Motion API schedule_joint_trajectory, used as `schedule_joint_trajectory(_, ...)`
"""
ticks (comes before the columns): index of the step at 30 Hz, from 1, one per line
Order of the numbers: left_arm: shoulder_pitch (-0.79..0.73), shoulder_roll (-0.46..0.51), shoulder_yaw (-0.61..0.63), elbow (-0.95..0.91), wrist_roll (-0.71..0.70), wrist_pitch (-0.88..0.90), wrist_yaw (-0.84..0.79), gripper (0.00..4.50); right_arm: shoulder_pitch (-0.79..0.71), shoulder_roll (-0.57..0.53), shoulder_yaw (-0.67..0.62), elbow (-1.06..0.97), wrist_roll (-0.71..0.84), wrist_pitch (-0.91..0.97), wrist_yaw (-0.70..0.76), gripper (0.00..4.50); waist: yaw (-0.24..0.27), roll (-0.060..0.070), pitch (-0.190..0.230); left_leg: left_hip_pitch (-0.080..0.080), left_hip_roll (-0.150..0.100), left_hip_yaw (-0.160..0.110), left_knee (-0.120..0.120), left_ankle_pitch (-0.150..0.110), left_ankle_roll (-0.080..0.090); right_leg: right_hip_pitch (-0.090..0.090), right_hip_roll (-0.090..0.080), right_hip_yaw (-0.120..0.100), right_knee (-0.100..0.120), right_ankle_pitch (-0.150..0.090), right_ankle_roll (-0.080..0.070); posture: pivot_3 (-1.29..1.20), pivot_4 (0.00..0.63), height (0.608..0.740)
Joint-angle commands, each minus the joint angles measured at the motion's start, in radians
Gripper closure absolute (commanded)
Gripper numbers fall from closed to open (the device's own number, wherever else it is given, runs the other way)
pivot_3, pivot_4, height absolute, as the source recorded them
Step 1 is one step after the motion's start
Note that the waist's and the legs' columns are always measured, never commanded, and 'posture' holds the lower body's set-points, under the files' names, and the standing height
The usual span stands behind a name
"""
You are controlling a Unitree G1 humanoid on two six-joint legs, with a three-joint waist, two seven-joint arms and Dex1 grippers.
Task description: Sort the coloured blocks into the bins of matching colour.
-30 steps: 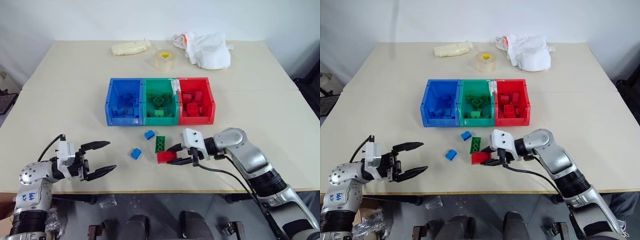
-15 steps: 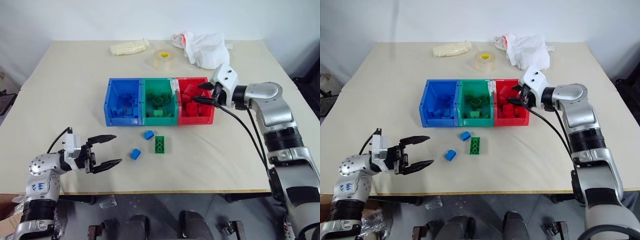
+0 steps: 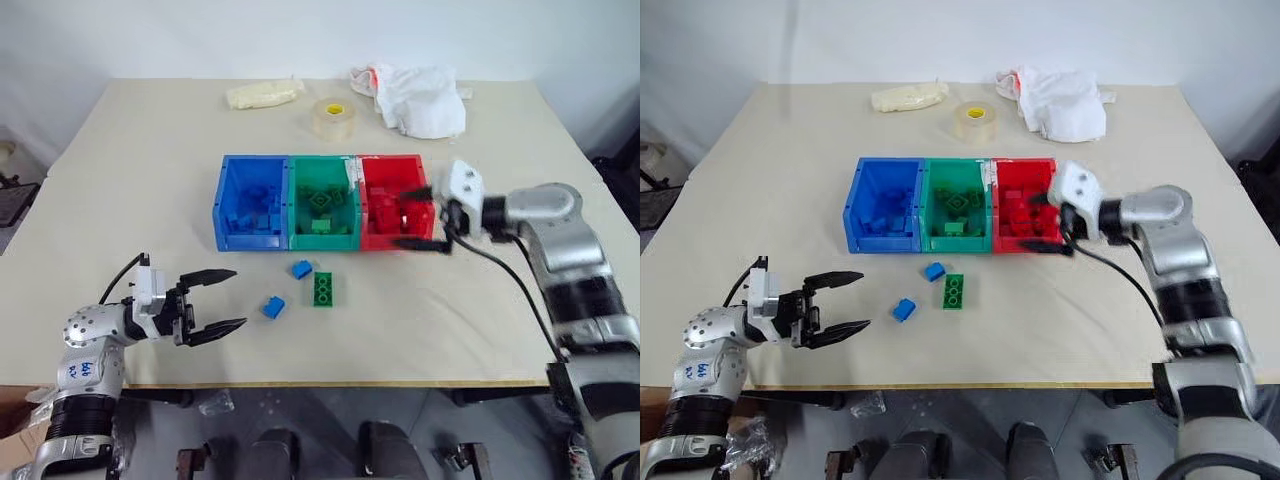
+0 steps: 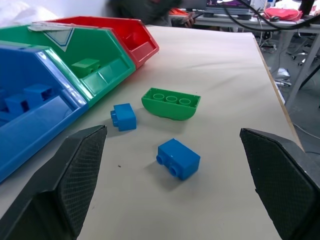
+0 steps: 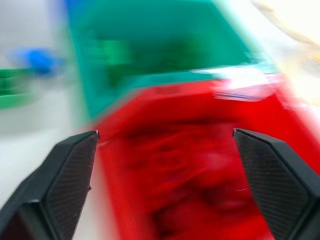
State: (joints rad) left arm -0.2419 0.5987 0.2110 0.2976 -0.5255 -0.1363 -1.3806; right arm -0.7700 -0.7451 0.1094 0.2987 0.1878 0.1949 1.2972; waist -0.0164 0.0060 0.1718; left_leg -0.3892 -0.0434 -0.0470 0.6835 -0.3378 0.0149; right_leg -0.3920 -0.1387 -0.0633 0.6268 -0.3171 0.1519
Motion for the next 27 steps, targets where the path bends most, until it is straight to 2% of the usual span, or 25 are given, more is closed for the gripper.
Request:
schedule_joint_trajectory(1, -0.005, 0.013, 0.018, 0.015, -0.007, -0.012, -0.013, 0.00, 0.150, -0.137, -0.090, -0.231, 0.105, 0.119, 0.081, 0.02, 0.009, 0.000, 0.000, 0.000, 0.000, 0.001, 0.000, 0.000, 0.000, 0.000, -0.001, 0.000, 0.000, 0.000, 0.000, 0.00, 0.150, 0.740)
schedule_joint_trajectory(4, -0.006, 0.024, 0.027, 0.033, -0.006, -0.016, -0.020, 0.00, 0.323, -0.246, -0.170, -0.324, 0.139, 0.159, 0.098, 0.02, 0.015, 0.000, 0.000, 0.000, 0.001, 0.003, 0.000, 0.000, 0.000, 0.000, 0.000, 0.000, -0.001, 0.000, 0.000, 0.00, 0.150, 0.740)
schedule_joint_trajectory(7, -0.001, 0.033, 0.034, 0.042, -0.007, -0.018, -0.024, 0.00, 0.457, -0.308, -0.249, -0.354, 0.153, 0.167, 0.091, 0.02, 0.014, 0.000, 0.000, 0.002, 0.001, 0.004, 0.001, 0.000, 0.000, 0.001, 0.000, 0.001, -0.001, 0.000, 0.000, 0.00, 0.150, 0.740)
schedule_joint_trajectory(10, -0.001, 0.037, 0.037, 0.048, -0.007, -0.018, -0.027, 0.00, 0.523, -0.334, -0.289, -0.378, 0.164, 0.177, 0.080, 0.02, 0.013, 0.000, 0.000, 0.002, 0.002, 0.006, 0.000, 0.000, 0.000, 0.001, 0.000, 0.001, -0.001, 0.000, 0.000, 0.00, 0.150, 0.740)
schedule_joint_trajectory(13, -0.005, 0.039, 0.038, 0.053, -0.007, -0.019, -0.027, 0.00, 0.515, -0.327, -0.279, -0.410, 0.178, 0.200, 0.062, 0.02, 0.013, 0.000, 0.000, 0.002, 0.002, 0.007, 0.000, 0.000, 0.000, 0.001, 0.000, 0.001, -0.001, 0.000, 0.000, 0.00, 0.150, 0.740)
schedule_joint_trajectory(18, -0.010, 0.038, 0.037, 0.053, -0.007, -0.022, -0.025, 0.00, 0.421, -0.251, -0.172, -0.463, 0.186, 0.242, 0.023, 0.02, 0.014, 0.000, 0.000, 0.002, 0.002, 0.006, 0.001, 0.000, 0.000, 0.001, 0.000, 0.001, -0.001, 0.000, 0.000, 0.00, 0.150, 0.740)
schedule_joint_trajectory(22, -0.001, 0.028, 0.031, 0.031, -0.007, -0.021, -0.015, 0.00, 0.312, -0.113, -0.038, -0.484, 0.171, 0.263, -0.013, 0.02, 0.011, 0.000, 0.000, 0.002, 0.002, 0.005, 0.000, 0.000, 0.000, 0.001, 0.000, 0.001, -0.001, 0.000, 0.000, 0.00, 0.150, 0.740)
schedule_joint_trajectory(27, 0.015, 0.016, 0.026, -0.007, -0.011, -0.019, 0.002, 0.00, 0.166, 0.087, 0.118, -0.375, 0.097, 0.180, -0.045, 0.02, 0.012, 0.000, 0.000, 0.002, 0.002, 0.005, 0.000, 0.000, 0.000, 0.000, 0.000, 0.001, -0.001, 0.000, 0.000, 0.00, 0.150, 0.740)
